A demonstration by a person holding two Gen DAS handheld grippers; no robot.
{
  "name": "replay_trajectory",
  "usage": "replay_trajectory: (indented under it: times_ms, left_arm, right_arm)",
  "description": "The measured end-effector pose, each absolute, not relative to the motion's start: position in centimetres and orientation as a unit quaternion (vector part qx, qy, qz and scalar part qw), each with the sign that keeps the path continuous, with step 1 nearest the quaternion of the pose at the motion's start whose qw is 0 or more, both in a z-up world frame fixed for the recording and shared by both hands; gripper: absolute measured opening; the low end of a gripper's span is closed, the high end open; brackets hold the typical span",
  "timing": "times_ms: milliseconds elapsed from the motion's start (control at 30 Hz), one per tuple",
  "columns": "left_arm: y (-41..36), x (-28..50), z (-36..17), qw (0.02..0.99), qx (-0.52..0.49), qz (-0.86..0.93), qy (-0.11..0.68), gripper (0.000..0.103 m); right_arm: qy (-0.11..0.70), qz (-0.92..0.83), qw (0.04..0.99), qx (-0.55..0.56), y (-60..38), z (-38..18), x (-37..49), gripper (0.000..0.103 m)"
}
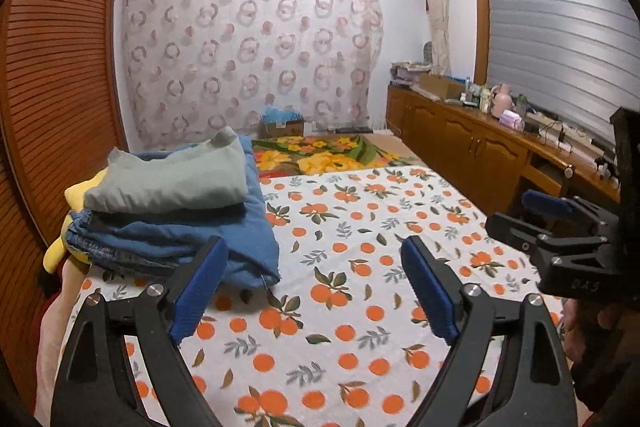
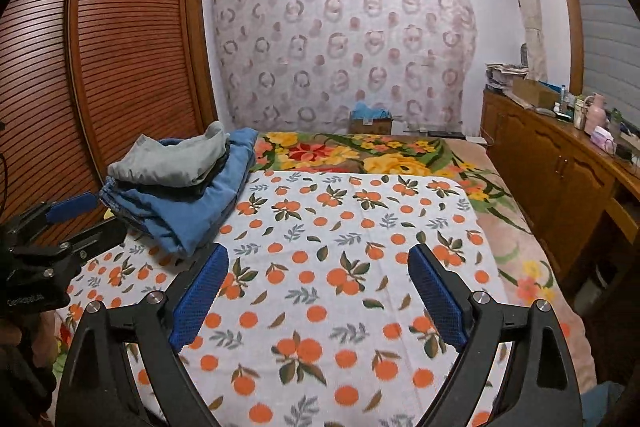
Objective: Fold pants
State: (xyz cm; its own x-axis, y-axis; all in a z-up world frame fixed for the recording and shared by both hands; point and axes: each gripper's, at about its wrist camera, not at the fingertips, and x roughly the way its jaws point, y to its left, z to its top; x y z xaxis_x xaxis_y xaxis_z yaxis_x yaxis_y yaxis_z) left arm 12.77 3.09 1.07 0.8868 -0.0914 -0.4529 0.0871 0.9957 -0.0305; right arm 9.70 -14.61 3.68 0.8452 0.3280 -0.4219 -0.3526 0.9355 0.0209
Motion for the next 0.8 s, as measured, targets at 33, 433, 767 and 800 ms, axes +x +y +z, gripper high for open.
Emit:
replay_trajectory:
  times_ms: [33,433,767,800]
  left_arm:
    - [3.0,12.2,1.4,0.972,-0.007,-0.044,0.229,0.089]
    - [2.2,8.4,2.5,0.976,0.008,-0.031,0.218,0.089]
    - [3.0,7.3,1.8,0.975,0.001,-0.021,0.223,0.089]
    - [3.2,7.2,1.7,0.975,0.0,-0.019,0.223,0.089]
  right_arm:
    - [0.212,0.176,0.961,-0.03,-14.7,3.6,9.2,0.092]
    - [0.193,0.165,0.967,-0.009,-15.6,4.2,6.7,0.092]
    - [0.177,0.162,0.971,-0.005,-16.2,3.5,5.8,0.092]
    - [0.176,0.16,0.971,-0.005,-16.3,3.3,5.8,0.092]
